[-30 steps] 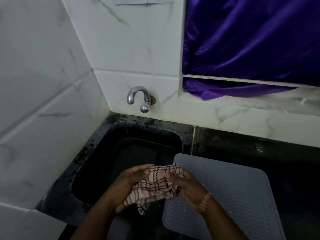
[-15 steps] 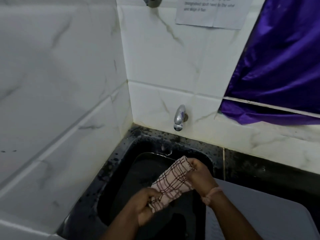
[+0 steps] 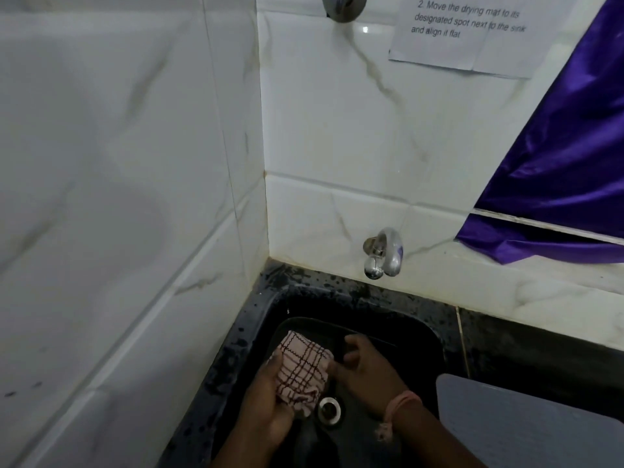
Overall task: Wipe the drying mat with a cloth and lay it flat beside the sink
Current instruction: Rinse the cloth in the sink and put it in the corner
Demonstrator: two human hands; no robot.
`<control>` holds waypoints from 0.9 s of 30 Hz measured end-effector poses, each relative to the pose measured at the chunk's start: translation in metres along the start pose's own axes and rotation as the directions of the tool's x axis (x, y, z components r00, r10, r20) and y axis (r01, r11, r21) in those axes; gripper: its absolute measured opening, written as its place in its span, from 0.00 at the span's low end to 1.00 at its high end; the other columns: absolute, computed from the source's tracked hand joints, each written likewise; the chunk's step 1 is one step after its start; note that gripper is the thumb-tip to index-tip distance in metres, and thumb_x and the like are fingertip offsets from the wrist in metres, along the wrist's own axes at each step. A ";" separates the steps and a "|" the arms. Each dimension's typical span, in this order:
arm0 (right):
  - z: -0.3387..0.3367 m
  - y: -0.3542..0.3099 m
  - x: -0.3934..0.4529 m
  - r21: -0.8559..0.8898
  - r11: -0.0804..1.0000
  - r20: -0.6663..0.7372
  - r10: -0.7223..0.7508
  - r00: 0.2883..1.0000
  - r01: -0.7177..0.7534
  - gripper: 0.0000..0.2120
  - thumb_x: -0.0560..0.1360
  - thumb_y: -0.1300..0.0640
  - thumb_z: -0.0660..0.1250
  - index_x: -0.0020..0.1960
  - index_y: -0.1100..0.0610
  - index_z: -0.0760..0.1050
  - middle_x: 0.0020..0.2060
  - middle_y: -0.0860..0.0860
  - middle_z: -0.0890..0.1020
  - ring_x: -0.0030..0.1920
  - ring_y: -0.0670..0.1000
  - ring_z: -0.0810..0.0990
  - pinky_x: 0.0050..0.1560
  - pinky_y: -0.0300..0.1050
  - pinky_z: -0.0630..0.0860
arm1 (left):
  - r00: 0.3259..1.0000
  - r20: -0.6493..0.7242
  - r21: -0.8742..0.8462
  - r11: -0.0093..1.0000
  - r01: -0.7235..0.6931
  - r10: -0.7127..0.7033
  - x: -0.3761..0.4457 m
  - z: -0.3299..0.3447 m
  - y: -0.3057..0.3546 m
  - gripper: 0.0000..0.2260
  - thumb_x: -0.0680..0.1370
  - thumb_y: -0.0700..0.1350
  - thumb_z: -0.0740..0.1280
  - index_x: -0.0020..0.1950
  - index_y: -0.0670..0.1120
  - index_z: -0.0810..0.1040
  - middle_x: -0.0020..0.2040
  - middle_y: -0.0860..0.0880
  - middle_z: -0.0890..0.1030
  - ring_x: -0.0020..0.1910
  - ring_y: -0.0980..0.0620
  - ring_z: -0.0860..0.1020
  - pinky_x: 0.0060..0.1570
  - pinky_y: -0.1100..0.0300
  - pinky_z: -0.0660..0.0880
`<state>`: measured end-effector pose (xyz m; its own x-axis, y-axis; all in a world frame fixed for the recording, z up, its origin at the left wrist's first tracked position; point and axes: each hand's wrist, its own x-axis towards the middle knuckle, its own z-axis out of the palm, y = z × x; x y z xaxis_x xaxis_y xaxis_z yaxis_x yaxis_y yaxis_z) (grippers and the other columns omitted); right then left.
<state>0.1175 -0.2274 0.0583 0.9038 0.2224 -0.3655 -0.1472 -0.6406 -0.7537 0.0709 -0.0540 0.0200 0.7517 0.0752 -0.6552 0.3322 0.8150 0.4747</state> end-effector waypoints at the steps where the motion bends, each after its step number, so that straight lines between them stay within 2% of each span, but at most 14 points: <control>1: 0.006 -0.002 0.006 0.106 0.992 0.096 0.063 0.993 -0.073 0.44 0.72 0.43 0.75 0.78 0.54 0.56 0.65 0.51 0.77 0.59 0.47 0.78 0.59 0.41 0.75 | 0.999 0.016 0.016 0.999 -0.032 0.032 0.005 0.000 0.001 0.20 0.80 0.48 0.61 0.68 0.38 0.74 0.60 0.33 0.80 0.61 0.34 0.79 0.57 0.42 0.78; 2: 0.014 -0.005 0.010 0.230 0.967 0.175 0.064 0.982 -0.104 0.51 0.71 0.46 0.77 0.81 0.56 0.48 0.70 0.52 0.74 0.62 0.46 0.77 0.59 0.38 0.75 | 0.998 0.021 0.047 0.997 -0.061 0.060 0.009 0.003 0.002 0.18 0.82 0.48 0.60 0.67 0.38 0.75 0.59 0.34 0.81 0.60 0.34 0.79 0.60 0.40 0.76; 3: 0.024 -0.006 0.013 0.356 0.929 0.205 0.027 0.978 -0.100 0.53 0.70 0.50 0.79 0.80 0.57 0.46 0.71 0.52 0.73 0.62 0.44 0.77 0.58 0.36 0.75 | 0.996 0.025 0.082 0.993 -0.083 0.081 0.014 0.006 0.002 0.17 0.83 0.48 0.59 0.66 0.39 0.76 0.58 0.34 0.82 0.59 0.34 0.80 0.62 0.39 0.74; 5: 0.044 -0.007 0.025 0.552 0.832 0.167 -0.047 0.985 -0.054 0.44 0.68 0.59 0.79 0.76 0.58 0.58 0.68 0.53 0.76 0.59 0.43 0.81 0.54 0.37 0.78 | 0.992 0.010 0.128 0.983 -0.128 0.128 0.024 0.010 0.004 0.19 0.83 0.50 0.59 0.65 0.39 0.77 0.58 0.35 0.82 0.58 0.35 0.81 0.65 0.38 0.72; 8: 0.061 -0.016 0.052 0.779 0.611 0.170 0.013 0.985 -0.143 0.26 0.70 0.65 0.78 0.65 0.60 0.75 0.59 0.62 0.82 0.55 0.57 0.85 0.50 0.50 0.82 | 0.984 -0.068 0.124 0.980 -0.153 0.162 0.044 0.017 0.016 0.22 0.82 0.55 0.60 0.65 0.39 0.77 0.58 0.35 0.82 0.57 0.35 0.81 0.61 0.40 0.75; 9: 0.063 -0.020 0.061 0.812 0.532 0.228 0.091 0.969 -0.241 0.19 0.72 0.67 0.75 0.62 0.63 0.78 0.56 0.63 0.84 0.52 0.60 0.85 0.49 0.53 0.82 | 0.977 -0.105 0.139 0.976 -0.170 0.185 0.050 0.021 0.020 0.22 0.82 0.55 0.59 0.64 0.40 0.78 0.58 0.36 0.82 0.56 0.36 0.82 0.57 0.43 0.77; 10: 0.066 -0.020 0.075 0.821 0.462 0.291 0.167 0.942 -0.335 0.14 0.74 0.69 0.72 0.60 0.65 0.79 0.53 0.64 0.84 0.51 0.63 0.84 0.53 0.56 0.81 | 0.968 -0.141 0.161 0.970 -0.184 0.207 0.060 0.025 0.025 0.20 0.82 0.54 0.60 0.63 0.40 0.79 0.56 0.37 0.83 0.54 0.37 0.83 0.53 0.46 0.79; 12: 0.067 -0.025 0.104 0.835 0.398 0.297 0.254 0.920 -0.379 0.13 0.76 0.72 0.68 0.60 0.67 0.79 0.51 0.65 0.85 0.52 0.66 0.84 0.57 0.62 0.80 | 0.951 -0.187 0.209 0.955 -0.208 0.248 0.081 0.036 0.034 0.15 0.83 0.49 0.62 0.61 0.41 0.80 0.53 0.40 0.84 0.50 0.40 0.84 0.45 0.52 0.80; 14: 0.066 -0.031 0.135 0.851 0.422 0.199 0.292 0.936 -0.313 0.15 0.76 0.73 0.65 0.60 0.64 0.78 0.51 0.64 0.85 0.50 0.65 0.85 0.51 0.63 0.82 | 0.941 -0.189 0.236 0.943 -0.233 0.280 0.101 0.046 0.047 0.11 0.83 0.46 0.63 0.61 0.42 0.79 0.51 0.42 0.85 0.49 0.43 0.84 0.40 0.56 0.81; 18: 0.063 -0.044 0.195 0.853 0.470 0.069 0.329 0.942 -0.227 0.16 0.74 0.73 0.67 0.57 0.57 0.76 0.52 0.61 0.84 0.50 0.65 0.85 0.50 0.71 0.80 | 0.955 -0.188 0.262 0.949 -0.177 0.230 0.153 0.058 0.087 0.09 0.82 0.39 0.63 0.58 0.41 0.81 0.49 0.40 0.85 0.46 0.42 0.84 0.36 0.57 0.81; 21: 0.069 -0.049 0.238 0.782 0.604 -0.056 0.315 0.947 -0.154 0.15 0.74 0.74 0.68 0.54 0.58 0.76 0.55 0.60 0.83 0.50 0.60 0.83 0.52 0.61 0.82 | 0.940 -0.238 0.290 0.942 -0.171 0.244 0.193 0.063 0.110 0.12 0.79 0.31 0.61 0.56 0.39 0.82 0.49 0.36 0.85 0.45 0.40 0.84 0.37 0.53 0.81; 24: 0.073 -0.057 0.271 0.699 0.705 -0.094 0.262 0.961 -0.124 0.18 0.74 0.73 0.69 0.60 0.60 0.76 0.56 0.59 0.82 0.50 0.56 0.81 0.42 0.44 0.82 | 0.901 -0.309 0.285 0.933 -0.219 0.305 0.223 0.065 0.116 0.16 0.75 0.28 0.59 0.55 0.39 0.83 0.48 0.36 0.85 0.46 0.37 0.84 0.43 0.48 0.82; 26: 0.075 -0.058 0.289 0.652 0.747 -0.078 0.233 0.969 -0.127 0.19 0.73 0.72 0.69 0.62 0.60 0.76 0.54 0.56 0.83 0.49 0.55 0.82 0.39 0.42 0.82 | 0.878 -0.327 0.305 0.918 -0.252 0.349 0.232 0.069 0.114 0.14 0.74 0.29 0.61 0.52 0.39 0.83 0.44 0.38 0.85 0.42 0.39 0.84 0.38 0.49 0.82; 27: 0.078 -0.056 0.296 0.635 0.761 -0.072 0.233 0.970 -0.136 0.20 0.72 0.72 0.70 0.61 0.59 0.76 0.54 0.55 0.83 0.49 0.54 0.82 0.41 0.44 0.83 | 0.872 -0.322 0.342 0.904 -0.257 0.369 0.236 0.071 0.113 0.13 0.73 0.29 0.62 0.51 0.38 0.84 0.42 0.38 0.85 0.39 0.40 0.84 0.36 0.50 0.81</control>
<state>0.3619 -0.0686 -0.0499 0.8712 0.0134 -0.4908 -0.4896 -0.0507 -0.8705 0.3265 0.0148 -0.0395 0.5942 0.5517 -0.5853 0.3021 0.5213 0.7981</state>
